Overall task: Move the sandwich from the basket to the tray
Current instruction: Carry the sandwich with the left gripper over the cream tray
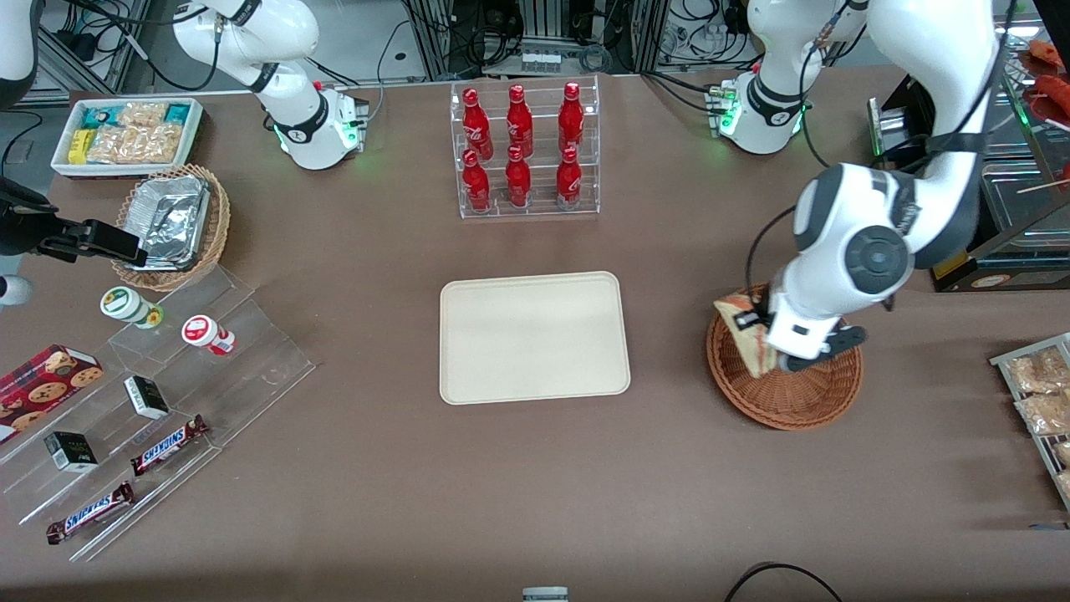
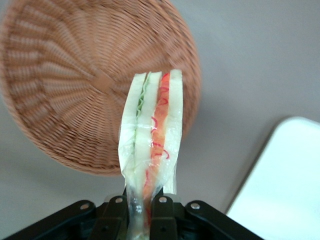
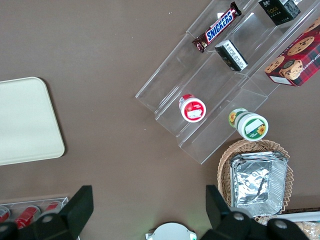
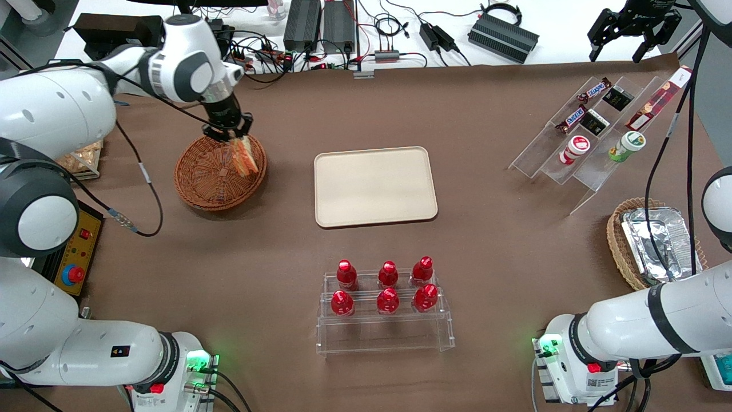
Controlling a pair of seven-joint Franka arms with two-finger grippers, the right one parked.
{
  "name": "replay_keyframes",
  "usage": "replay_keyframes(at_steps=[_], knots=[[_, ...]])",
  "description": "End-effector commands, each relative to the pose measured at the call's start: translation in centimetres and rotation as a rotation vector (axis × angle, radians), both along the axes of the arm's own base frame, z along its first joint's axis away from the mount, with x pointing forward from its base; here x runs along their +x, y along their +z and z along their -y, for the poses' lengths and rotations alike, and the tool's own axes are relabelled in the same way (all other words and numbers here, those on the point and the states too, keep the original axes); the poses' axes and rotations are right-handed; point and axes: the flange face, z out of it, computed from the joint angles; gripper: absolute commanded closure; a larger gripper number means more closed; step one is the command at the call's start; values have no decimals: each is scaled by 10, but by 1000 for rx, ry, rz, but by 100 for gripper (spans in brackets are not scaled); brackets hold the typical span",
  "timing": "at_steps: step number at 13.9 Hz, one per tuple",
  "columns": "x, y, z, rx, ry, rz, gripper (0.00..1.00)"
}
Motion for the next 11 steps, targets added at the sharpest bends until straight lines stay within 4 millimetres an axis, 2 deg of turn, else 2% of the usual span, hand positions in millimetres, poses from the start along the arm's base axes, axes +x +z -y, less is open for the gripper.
replay_keyframes(at_steps=[1, 4, 7, 11], knots=[[-9, 0, 51, -16, -124, 4, 100], [-12, -6, 130, -44, -226, 13, 100], [-16, -14, 192, -31, -239, 43, 100], [-29, -38, 268, 0, -252, 91, 100]])
